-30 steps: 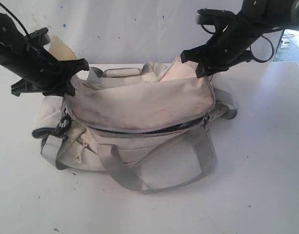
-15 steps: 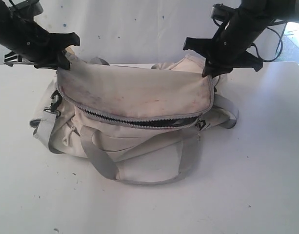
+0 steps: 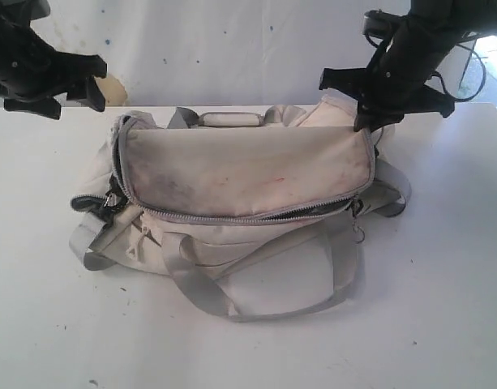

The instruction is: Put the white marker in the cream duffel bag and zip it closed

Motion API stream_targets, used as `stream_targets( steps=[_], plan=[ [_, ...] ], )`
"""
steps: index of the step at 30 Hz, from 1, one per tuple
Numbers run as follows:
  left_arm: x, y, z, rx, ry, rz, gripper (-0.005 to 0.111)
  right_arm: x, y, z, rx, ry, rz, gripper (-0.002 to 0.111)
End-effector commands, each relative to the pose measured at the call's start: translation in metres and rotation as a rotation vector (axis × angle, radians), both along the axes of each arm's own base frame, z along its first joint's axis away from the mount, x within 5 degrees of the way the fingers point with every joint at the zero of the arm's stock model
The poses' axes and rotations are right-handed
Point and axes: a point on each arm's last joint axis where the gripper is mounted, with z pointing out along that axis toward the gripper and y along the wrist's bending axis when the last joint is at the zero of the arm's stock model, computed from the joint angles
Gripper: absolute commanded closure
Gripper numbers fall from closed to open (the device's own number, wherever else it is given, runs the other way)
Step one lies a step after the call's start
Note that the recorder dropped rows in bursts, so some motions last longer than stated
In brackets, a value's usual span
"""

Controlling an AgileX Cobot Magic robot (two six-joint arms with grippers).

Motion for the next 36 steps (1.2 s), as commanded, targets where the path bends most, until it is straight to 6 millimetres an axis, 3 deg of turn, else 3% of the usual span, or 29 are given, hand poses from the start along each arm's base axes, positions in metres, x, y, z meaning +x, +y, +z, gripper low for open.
stream_targets(
  steps=[1,6,12,19,23,30,36],
  plan=[
    [-0.021,-0.014,0.038,-0.192,-0.025,-0.069,0.040,0.000,0.001,0.006,0.065,-0.022,-0.010,0.108],
    [-0.039,-0.031,0.047,-0.361,0.018,-0.236,0.044,-0.001,0.012,0.010,0.221,-0.017,-0.026,0.108],
    [-0.054,-0.046,0.029,-0.496,0.155,-0.289,0.044,-0.002,0.015,0.027,0.268,-0.091,0.003,0.108],
    [-0.075,-0.097,0.017,-0.636,0.137,-0.416,0.044,-0.009,0.015,0.052,0.326,-0.163,-0.006,0.108],
    [-0.085,-0.125,0.014,-0.634,0.089,-0.454,0.044,-0.012,0.016,0.052,0.336,-0.132,-0.002,0.108],
    [-0.103,-0.162,-0.008,-0.578,0.031,-0.396,0.044,-0.018,0.018,0.049,0.341,-0.070,0.023,0.108],
    [-0.134,-0.193,-0.025,-0.567,0.065,-0.409,0.044,-0.020,0.020,0.049,0.363,-0.044,0.025,0.108]
  ],
)
